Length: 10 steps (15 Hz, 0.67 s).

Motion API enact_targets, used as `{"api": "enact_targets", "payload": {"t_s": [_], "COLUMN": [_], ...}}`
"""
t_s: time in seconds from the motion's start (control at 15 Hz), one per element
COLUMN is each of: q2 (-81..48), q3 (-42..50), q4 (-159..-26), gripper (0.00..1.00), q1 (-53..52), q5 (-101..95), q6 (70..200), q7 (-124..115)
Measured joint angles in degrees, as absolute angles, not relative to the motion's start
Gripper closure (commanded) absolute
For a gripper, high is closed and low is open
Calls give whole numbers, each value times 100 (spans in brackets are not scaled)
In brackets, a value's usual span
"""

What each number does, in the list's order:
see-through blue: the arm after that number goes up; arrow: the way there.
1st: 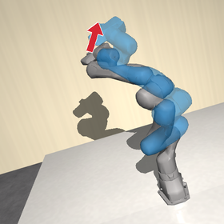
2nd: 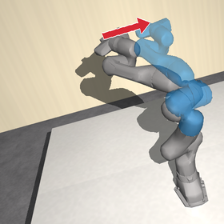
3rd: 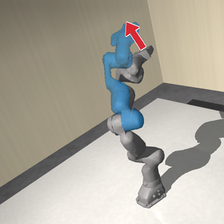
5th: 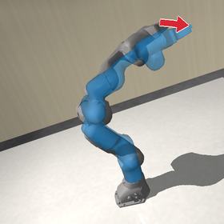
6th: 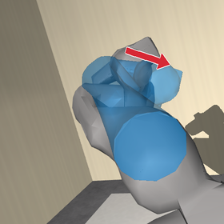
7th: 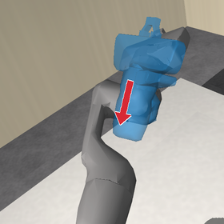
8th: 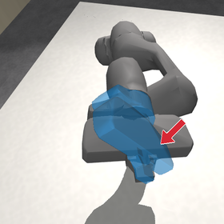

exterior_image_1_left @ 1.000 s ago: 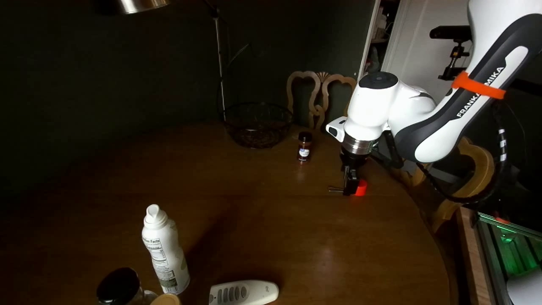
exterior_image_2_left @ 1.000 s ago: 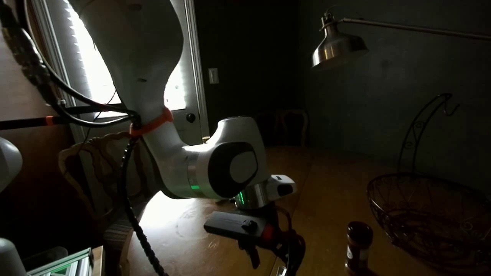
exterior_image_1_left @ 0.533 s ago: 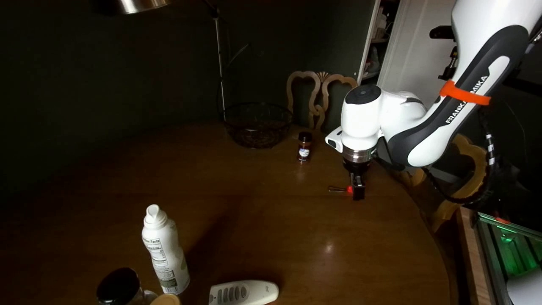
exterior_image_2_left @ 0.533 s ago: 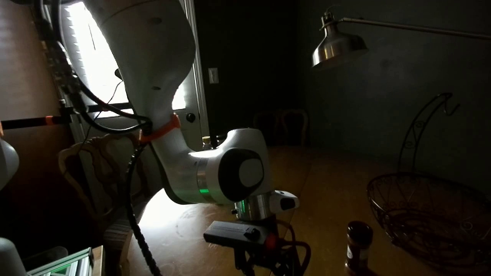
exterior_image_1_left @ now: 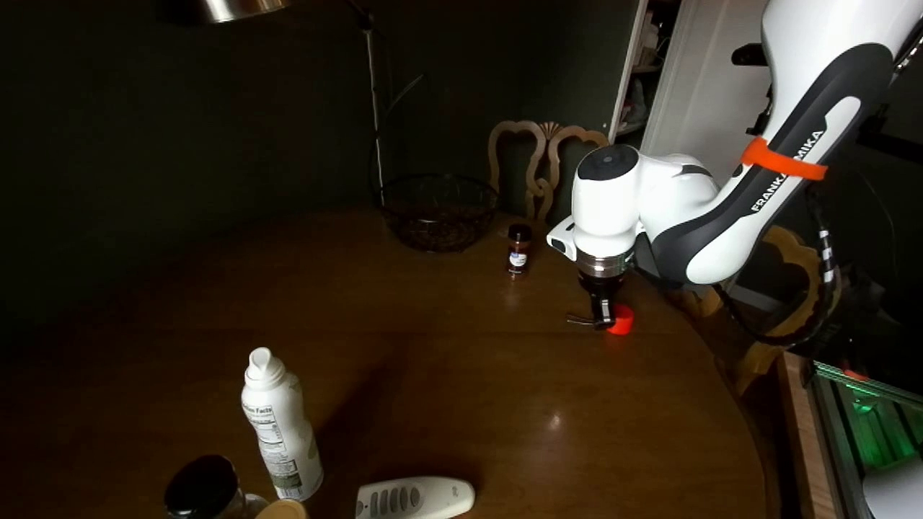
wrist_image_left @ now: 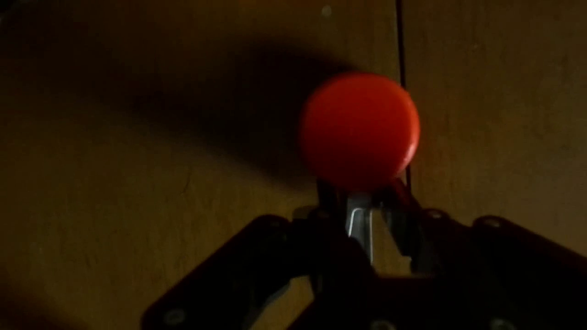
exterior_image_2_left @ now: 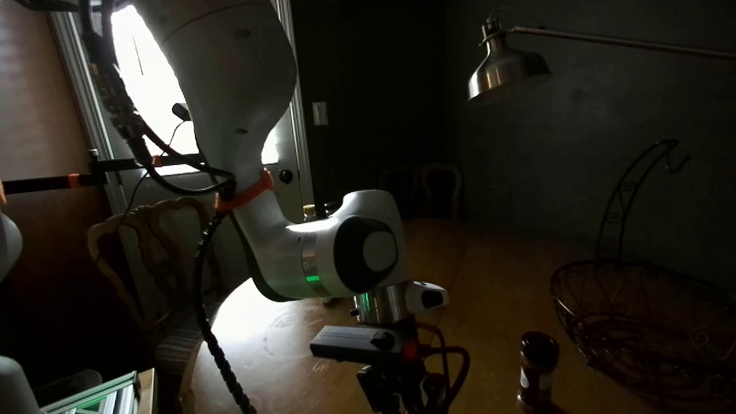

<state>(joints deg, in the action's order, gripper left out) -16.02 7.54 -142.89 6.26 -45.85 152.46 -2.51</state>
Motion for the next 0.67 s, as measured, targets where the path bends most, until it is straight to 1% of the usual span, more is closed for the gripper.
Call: {"api": "enact_targets", "payload": {"t_s": [0.07, 0.13, 0.2, 0.27, 0.33, 0.67], "q2": [-1602, -1599, -1586, -1574, -1565, -1514], "q3": [758, 758, 758, 757, 756, 756], "q4": [-14278, -14268, -14254, -14240, -14230, -14216], "gripper": [100, 100, 97, 98, 100, 100], "q1": [624, 624, 624, 624, 624, 621], "q5": [-4571, -4535, -4508, -4462, -4414, -4233], "q6": [15246, 15246, 15246, 15246, 15246, 15246], "q7": [-219, -171, -123, -72, -19, 144]}}
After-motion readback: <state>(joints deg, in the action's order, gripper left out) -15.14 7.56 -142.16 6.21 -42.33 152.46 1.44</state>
